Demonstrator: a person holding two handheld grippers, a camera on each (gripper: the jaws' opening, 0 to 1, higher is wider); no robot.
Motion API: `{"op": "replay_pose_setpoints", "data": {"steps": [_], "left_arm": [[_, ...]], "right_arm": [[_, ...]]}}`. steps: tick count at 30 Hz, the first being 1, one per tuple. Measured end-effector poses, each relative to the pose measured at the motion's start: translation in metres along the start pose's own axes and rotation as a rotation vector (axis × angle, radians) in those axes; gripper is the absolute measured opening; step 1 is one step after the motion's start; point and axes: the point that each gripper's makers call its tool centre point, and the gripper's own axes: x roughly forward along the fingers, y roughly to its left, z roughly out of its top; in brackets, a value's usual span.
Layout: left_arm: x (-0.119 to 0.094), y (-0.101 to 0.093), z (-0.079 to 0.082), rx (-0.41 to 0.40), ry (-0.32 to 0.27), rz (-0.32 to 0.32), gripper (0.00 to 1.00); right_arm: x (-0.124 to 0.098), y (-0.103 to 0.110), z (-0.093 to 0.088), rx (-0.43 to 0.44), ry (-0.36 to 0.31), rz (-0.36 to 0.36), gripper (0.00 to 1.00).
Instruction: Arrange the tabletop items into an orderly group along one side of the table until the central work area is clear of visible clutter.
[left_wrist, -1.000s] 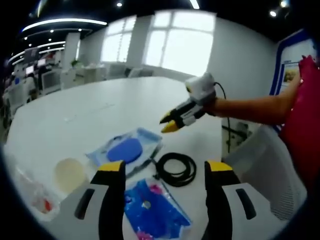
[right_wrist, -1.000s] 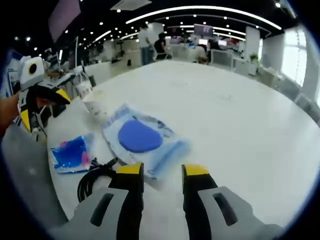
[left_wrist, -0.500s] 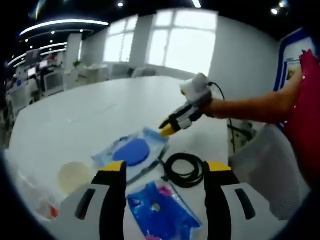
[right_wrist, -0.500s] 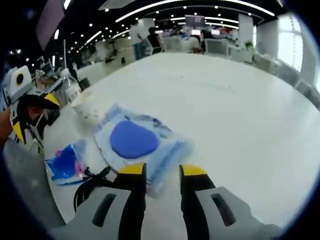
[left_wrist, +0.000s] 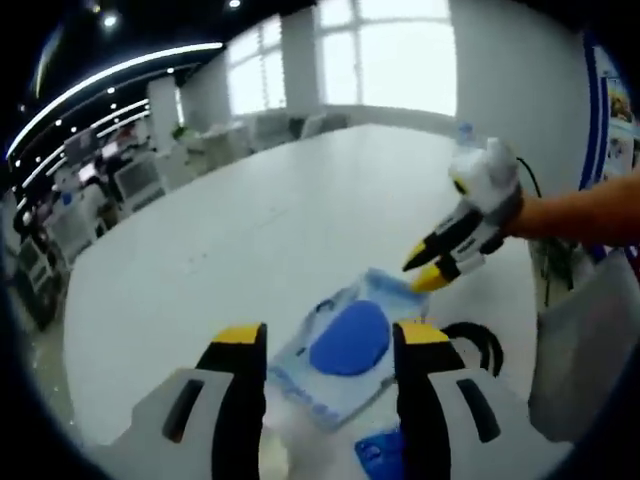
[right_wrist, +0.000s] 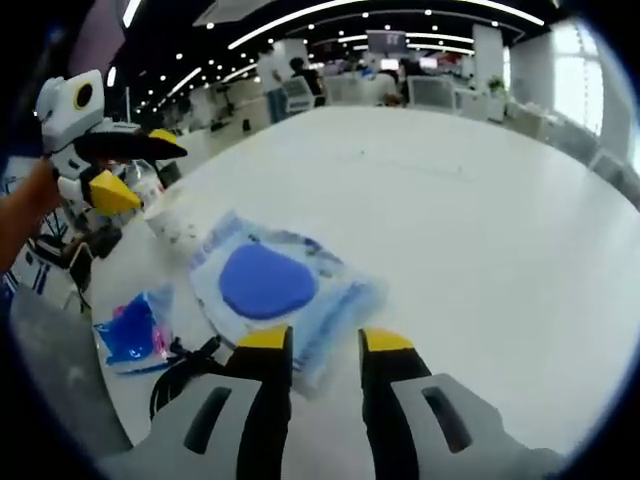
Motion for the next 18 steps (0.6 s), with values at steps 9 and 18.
{"op": "replay_pose_setpoints", "data": {"steps": [9, 18], "left_arm": [[0.04, 0.027, -0.045, -0.041, 0.335, -0.01, 0.43], [0.06, 0.036, -0.072, -0.057, 0.508, -0.005, 0.41]], "right_arm": [[0.005, -0.001, -0.006, 0.033, 0.003, 0.011, 0.25], [0.007, 0.002, -0.006, 0.035, 0.011, 0.024, 0.25]]}}
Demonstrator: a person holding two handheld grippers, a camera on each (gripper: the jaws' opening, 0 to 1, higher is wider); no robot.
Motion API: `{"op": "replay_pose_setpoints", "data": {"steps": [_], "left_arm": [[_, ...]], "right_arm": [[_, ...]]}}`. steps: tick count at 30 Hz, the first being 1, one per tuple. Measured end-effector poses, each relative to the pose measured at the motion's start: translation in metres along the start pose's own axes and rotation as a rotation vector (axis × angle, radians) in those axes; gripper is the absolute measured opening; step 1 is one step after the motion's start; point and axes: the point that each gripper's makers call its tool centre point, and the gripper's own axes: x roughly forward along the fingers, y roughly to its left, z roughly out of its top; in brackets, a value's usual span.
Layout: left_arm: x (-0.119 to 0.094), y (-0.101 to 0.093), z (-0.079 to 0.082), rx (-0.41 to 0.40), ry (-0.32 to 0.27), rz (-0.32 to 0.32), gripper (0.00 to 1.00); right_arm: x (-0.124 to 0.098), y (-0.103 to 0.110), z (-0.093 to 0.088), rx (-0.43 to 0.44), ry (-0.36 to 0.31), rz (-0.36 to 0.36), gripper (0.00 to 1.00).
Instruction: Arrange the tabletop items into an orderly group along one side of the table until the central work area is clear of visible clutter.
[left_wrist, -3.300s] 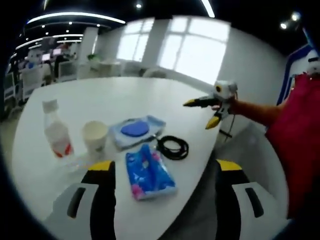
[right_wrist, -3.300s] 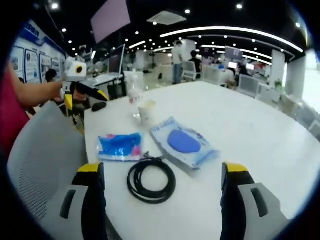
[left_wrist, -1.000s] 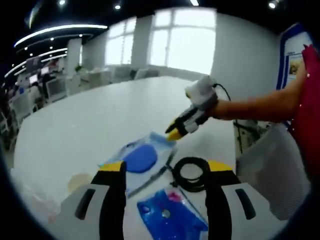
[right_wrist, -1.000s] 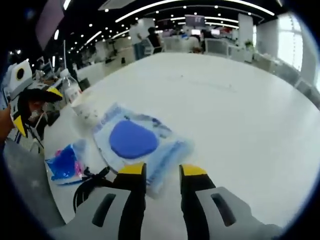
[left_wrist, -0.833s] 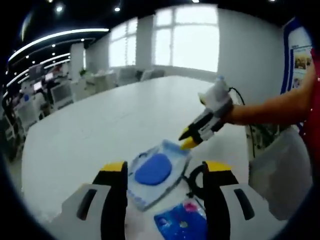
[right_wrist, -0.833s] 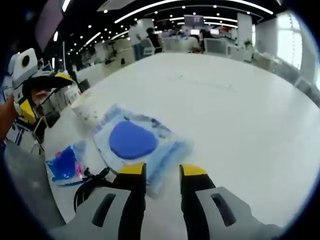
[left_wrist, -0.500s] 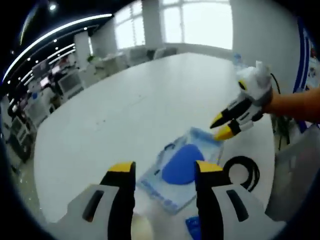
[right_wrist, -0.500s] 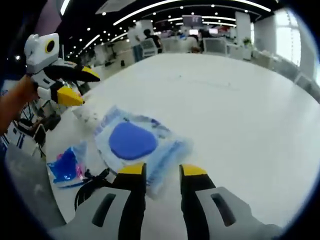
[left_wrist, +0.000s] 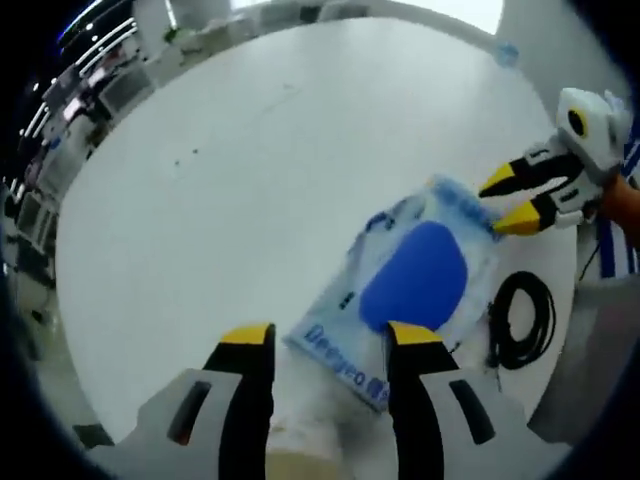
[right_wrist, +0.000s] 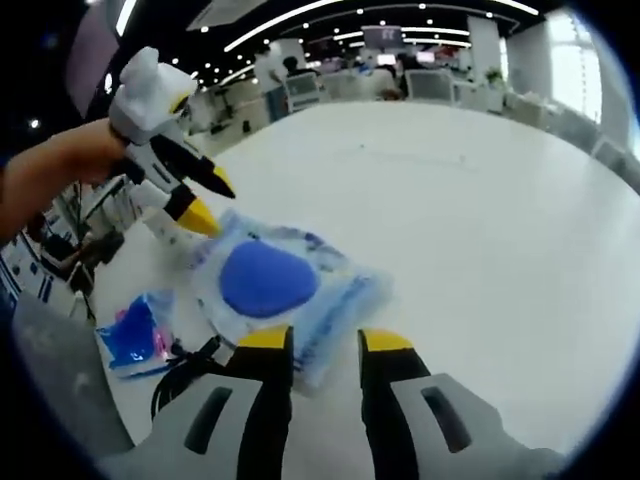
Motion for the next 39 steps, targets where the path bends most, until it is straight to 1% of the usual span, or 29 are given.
{"op": "replay_pose_setpoints", "data": {"steps": [2, 5, 7, 8, 10, 11, 12, 14, 16, 17, 18, 19, 21, 22, 23, 24, 26, 27, 28, 29, 30, 32, 37, 39], "left_arm": [[0.003, 0.002, -0.003, -0.011, 0.025, -0.003, 0.4], [0.008, 0.001, -0.007, -0.013, 0.058, -0.017, 0.37], [0.009, 0.002, -0.007, -0.011, 0.062, -0.014, 0.34], [0.009, 0.003, -0.008, -0.003, 0.069, -0.008, 0.31], [0.009, 0.007, -0.007, 0.025, 0.069, 0.007, 0.2], [0.009, 0.007, -0.007, 0.026, 0.069, 0.006, 0.17], [0.009, 0.007, -0.008, 0.031, 0.068, 0.007, 0.16], [0.01, 0.007, -0.01, 0.036, 0.073, 0.009, 0.17], [0.011, 0.009, -0.011, 0.037, 0.073, 0.019, 0.26], [0.011, 0.011, -0.011, 0.03, 0.076, 0.036, 0.31], [0.012, 0.012, -0.012, 0.028, 0.078, 0.039, 0.35], [0.012, 0.011, -0.013, 0.032, 0.087, 0.036, 0.32], [0.013, 0.006, -0.014, 0.045, 0.095, 0.013, 0.21], [0.013, 0.005, -0.014, 0.047, 0.097, 0.011, 0.2], [0.013, 0.008, -0.016, 0.086, 0.115, 0.034, 0.18], [0.013, 0.008, -0.015, 0.104, 0.109, 0.037, 0.15], [0.014, 0.008, -0.014, 0.106, 0.107, 0.032, 0.11], [0.014, 0.009, -0.014, 0.11, 0.107, 0.033, 0.07], [0.013, 0.008, -0.012, 0.114, 0.1, 0.031, 0.02], [0.013, 0.009, -0.011, 0.12, 0.099, 0.034, 0.0], [0.012, 0.011, -0.011, 0.129, 0.102, 0.044, 0.0], [0.013, 0.01, -0.01, 0.133, 0.099, 0.037, 0.0], [0.014, 0.012, -0.006, 0.128, 0.086, 0.051, 0.0], [0.012, 0.014, -0.005, 0.132, 0.089, 0.056, 0.0]], "right_arm": [[0.001, 0.0, -0.001, 0.002, 0.006, 0.003, 0.25], [0.001, 0.001, -0.003, 0.008, 0.014, 0.008, 0.24], [0.001, 0.001, -0.003, 0.015, 0.013, 0.012, 0.22], [0.001, 0.001, -0.003, 0.019, 0.016, 0.014, 0.21], [0.002, 0.002, -0.005, 0.028, 0.027, 0.019, 0.19], [0.002, 0.002, -0.007, 0.033, 0.031, 0.021, 0.19], [0.003, 0.001, -0.007, 0.037, 0.035, 0.022, 0.19], [0.004, 0.002, -0.01, 0.045, 0.047, 0.023, 0.19], [0.005, 0.002, -0.011, 0.045, 0.055, 0.024, 0.19], [0.005, 0.002, -0.011, 0.044, 0.057, 0.025, 0.18], [0.005, 0.002, -0.012, 0.045, 0.059, 0.026, 0.17], [0.006, 0.002, -0.012, 0.049, 0.063, 0.027, 0.16], [0.006, 0.001, -0.014, 0.045, 0.071, 0.021, 0.12], [0.006, 0.001, -0.014, 0.043, 0.072, 0.02, 0.1], [0.006, 0.0, -0.016, 0.041, 0.079, 0.019, 0.1], [0.007, 0.0, -0.016, 0.04, 0.079, 0.019, 0.09], [0.007, -0.001, -0.016, 0.044, 0.083, 0.016, 0.07], [0.007, -0.001, -0.016, 0.051, 0.084, 0.014, 0.06], [0.006, -0.002, -0.014, 0.06, 0.075, 0.01, 0.04], [0.005, -0.004, -0.012, 0.066, 0.067, 0.002, 0.02], [0.004, -0.004, -0.011, 0.083, 0.066, 0.003, 0.02], [0.004, -0.003, -0.011, 0.1, 0.065, 0.012, 0.02], [0.003, -0.003, -0.008, 0.125, 0.047, 0.009, 0.02], [0.003, -0.003, -0.006, 0.127, 0.041, 0.01, 0.02]]}}
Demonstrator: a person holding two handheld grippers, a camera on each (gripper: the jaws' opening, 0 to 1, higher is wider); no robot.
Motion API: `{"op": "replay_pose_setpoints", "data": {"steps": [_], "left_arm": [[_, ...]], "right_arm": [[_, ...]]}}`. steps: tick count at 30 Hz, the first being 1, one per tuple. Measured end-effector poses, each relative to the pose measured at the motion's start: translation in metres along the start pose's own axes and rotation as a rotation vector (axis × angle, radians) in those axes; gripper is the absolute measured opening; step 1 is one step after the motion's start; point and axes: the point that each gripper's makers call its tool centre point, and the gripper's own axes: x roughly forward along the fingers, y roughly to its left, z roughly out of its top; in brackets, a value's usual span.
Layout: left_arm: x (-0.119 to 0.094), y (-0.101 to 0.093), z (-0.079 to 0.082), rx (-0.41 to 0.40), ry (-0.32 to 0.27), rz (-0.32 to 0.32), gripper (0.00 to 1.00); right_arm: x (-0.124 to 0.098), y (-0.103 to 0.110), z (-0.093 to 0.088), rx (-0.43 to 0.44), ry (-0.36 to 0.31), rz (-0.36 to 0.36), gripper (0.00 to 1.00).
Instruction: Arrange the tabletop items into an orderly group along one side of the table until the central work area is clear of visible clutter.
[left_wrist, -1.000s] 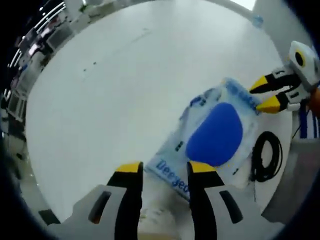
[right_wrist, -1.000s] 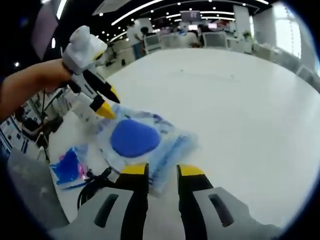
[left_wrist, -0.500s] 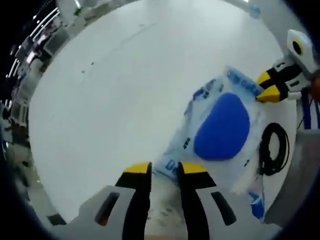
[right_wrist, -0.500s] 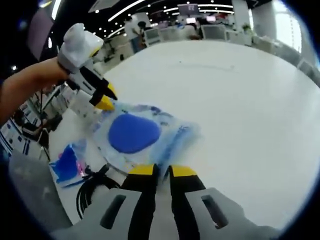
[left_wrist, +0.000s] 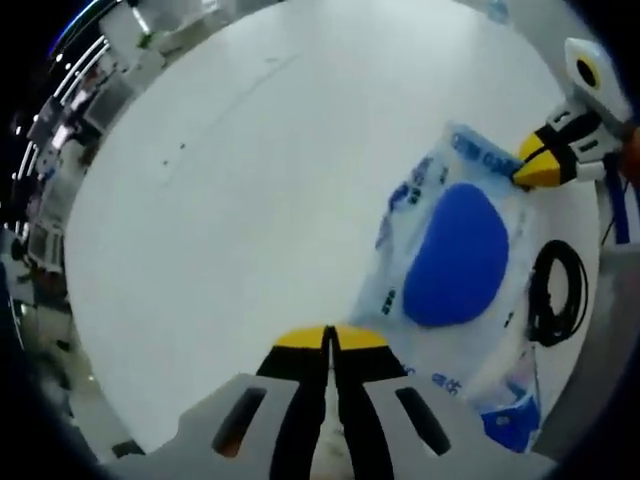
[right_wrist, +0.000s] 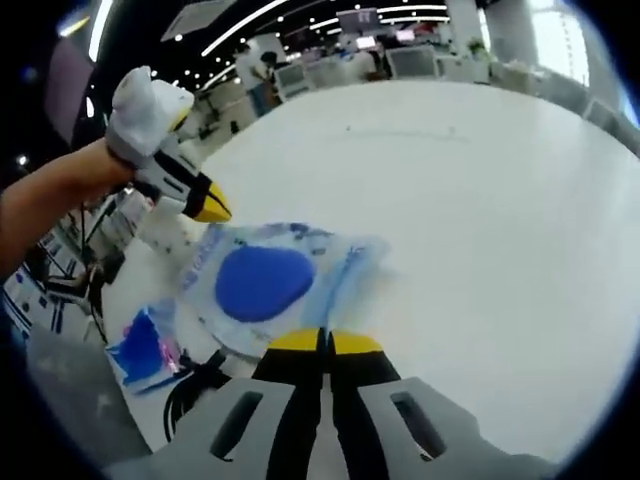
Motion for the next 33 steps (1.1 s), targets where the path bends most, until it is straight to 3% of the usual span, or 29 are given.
{"op": "replay_pose_setpoints", "data": {"steps": [2, 3, 5, 6, 10, 14, 17, 18, 20, 23, 33], "left_arm": [[-0.003, 0.011, -0.002, 0.011, 0.013, 0.049, 0.0], [-0.003, 0.009, -0.003, 0.008, 0.01, 0.033, 0.02], [-0.001, 0.003, -0.008, -0.048, 0.028, -0.002, 0.22], [-0.001, 0.001, -0.009, -0.041, 0.035, -0.009, 0.24], [0.004, -0.002, -0.011, -0.02, 0.056, -0.014, 0.23], [0.012, -0.016, -0.016, -0.059, 0.093, -0.082, 0.3], [0.011, -0.023, -0.014, -0.027, 0.099, -0.103, 0.19], [0.011, -0.016, -0.012, 0.033, 0.101, -0.064, 0.16], [0.009, -0.017, -0.011, 0.04, 0.099, -0.059, 0.06], [0.01, -0.015, -0.009, 0.039, 0.088, -0.055, 0.0], [0.003, -0.012, -0.002, 0.033, 0.059, -0.035, 0.0]], "right_arm": [[0.001, 0.0, -0.001, 0.001, 0.007, 0.002, 0.02], [0.002, 0.0, -0.003, 0.005, 0.014, 0.004, 0.02], [0.002, 0.0, -0.005, 0.01, 0.016, 0.006, 0.02], [0.002, 0.001, -0.005, 0.011, 0.017, 0.006, 0.02], [0.003, 0.001, -0.005, 0.008, 0.015, 0.005, 0.02], [0.003, 0.001, -0.005, 0.01, 0.014, 0.007, 0.02], [0.003, 0.001, -0.005, 0.014, 0.011, 0.01, 0.02], [0.003, 0.0, -0.005, 0.008, 0.012, 0.008, 0.02], [0.003, -0.001, -0.004, 0.01, 0.01, 0.007, 0.02], [0.003, -0.001, -0.003, 0.013, 0.007, 0.006, 0.02], [0.001, -0.001, -0.001, 0.017, -0.004, 0.007, 0.02]]}}
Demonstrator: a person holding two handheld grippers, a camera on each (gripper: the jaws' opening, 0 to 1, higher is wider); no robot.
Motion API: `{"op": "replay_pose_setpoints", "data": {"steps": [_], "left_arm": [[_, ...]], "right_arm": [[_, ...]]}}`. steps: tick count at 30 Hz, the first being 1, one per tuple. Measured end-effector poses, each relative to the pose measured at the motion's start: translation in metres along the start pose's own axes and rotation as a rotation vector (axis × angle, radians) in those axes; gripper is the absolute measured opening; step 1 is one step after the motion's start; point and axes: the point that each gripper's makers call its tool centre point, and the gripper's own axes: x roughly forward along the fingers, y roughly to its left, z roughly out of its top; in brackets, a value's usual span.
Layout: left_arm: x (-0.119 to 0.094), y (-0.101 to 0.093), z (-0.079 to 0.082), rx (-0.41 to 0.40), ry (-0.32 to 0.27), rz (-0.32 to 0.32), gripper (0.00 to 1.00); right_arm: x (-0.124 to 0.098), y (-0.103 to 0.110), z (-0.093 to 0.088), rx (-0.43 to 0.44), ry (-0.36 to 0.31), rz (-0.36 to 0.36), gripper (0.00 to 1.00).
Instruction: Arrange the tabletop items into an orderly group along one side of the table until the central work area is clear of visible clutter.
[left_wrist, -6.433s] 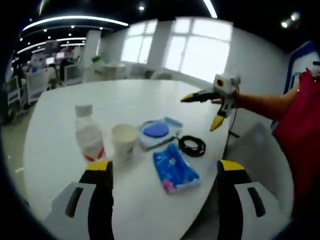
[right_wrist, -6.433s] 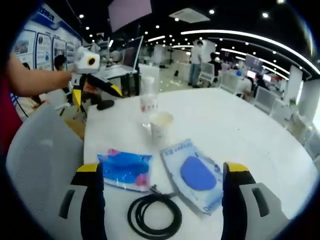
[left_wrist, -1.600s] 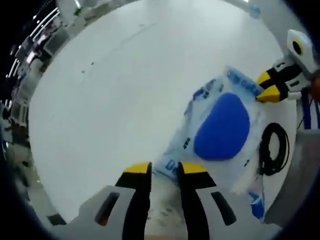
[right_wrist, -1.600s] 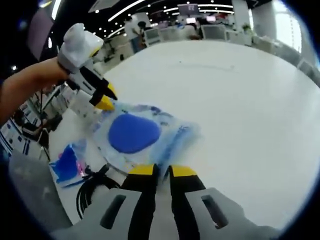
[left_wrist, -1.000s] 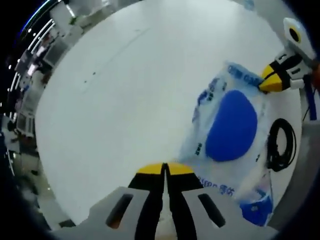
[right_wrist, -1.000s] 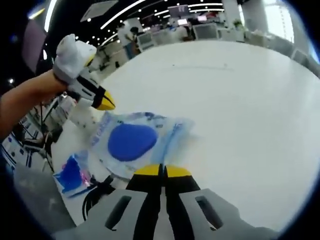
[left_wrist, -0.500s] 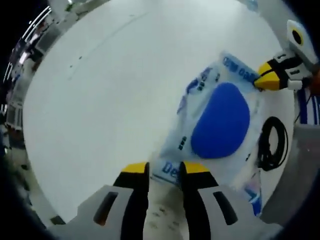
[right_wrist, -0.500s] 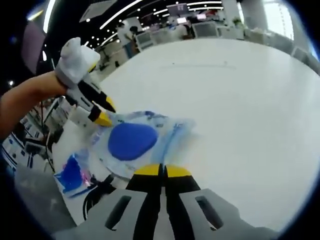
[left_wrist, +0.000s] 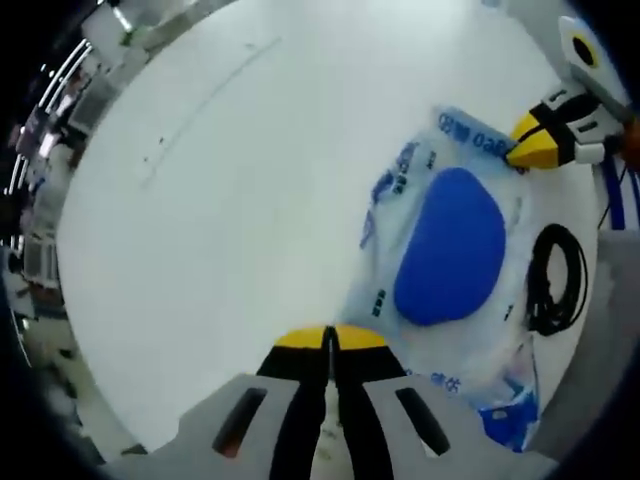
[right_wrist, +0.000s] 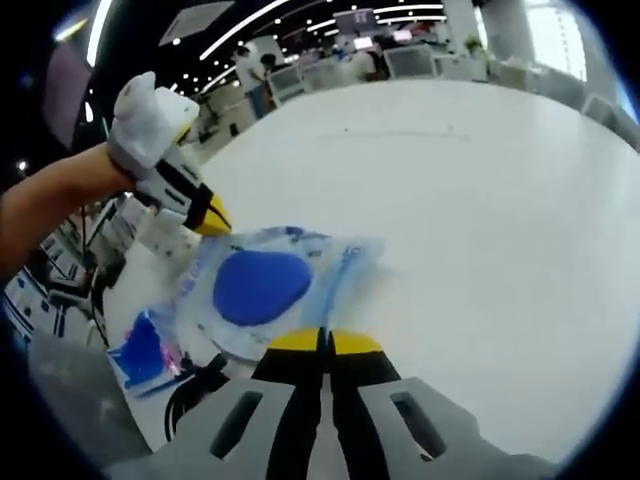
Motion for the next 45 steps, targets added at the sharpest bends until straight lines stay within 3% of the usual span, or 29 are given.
{"op": "replay_pose_setpoints", "data": {"steps": [5, 6, 8, 19, 22, 29, 37, 45], "left_arm": [[-0.003, 0.005, -0.004, 0.029, 0.013, 0.012, 0.01], [-0.003, 0.006, -0.005, 0.026, 0.015, 0.013, 0.07], [-0.003, 0.002, -0.009, -0.04, 0.029, -0.01, 0.19], [0.004, -0.005, -0.019, -0.109, 0.088, -0.027, 0.3], [0.004, -0.012, -0.019, -0.154, 0.089, -0.07, 0.22], [0.001, -0.008, -0.014, -0.063, 0.076, -0.034, 0.07], [0.003, -0.005, -0.013, -0.035, 0.069, -0.016, 0.0], [0.0, -0.003, -0.011, -0.03, 0.065, -0.017, 0.0]], "right_arm": [[0.0, -0.003, -0.004, 0.009, 0.009, -0.007, 0.02], [0.0, -0.002, -0.004, 0.014, 0.008, -0.005, 0.02], [0.001, -0.003, -0.004, 0.013, 0.007, -0.006, 0.02], [-0.001, -0.001, -0.003, 0.013, 0.005, -0.001, 0.02], [-0.001, 0.0, -0.003, 0.01, 0.005, -0.002, 0.02], [-0.001, -0.001, -0.001, 0.01, -0.001, -0.004, 0.02], [-0.001, -0.001, -0.001, 0.009, 0.0, -0.004, 0.02], [0.0, -0.001, 0.0, 0.023, -0.005, 0.001, 0.02]]}}
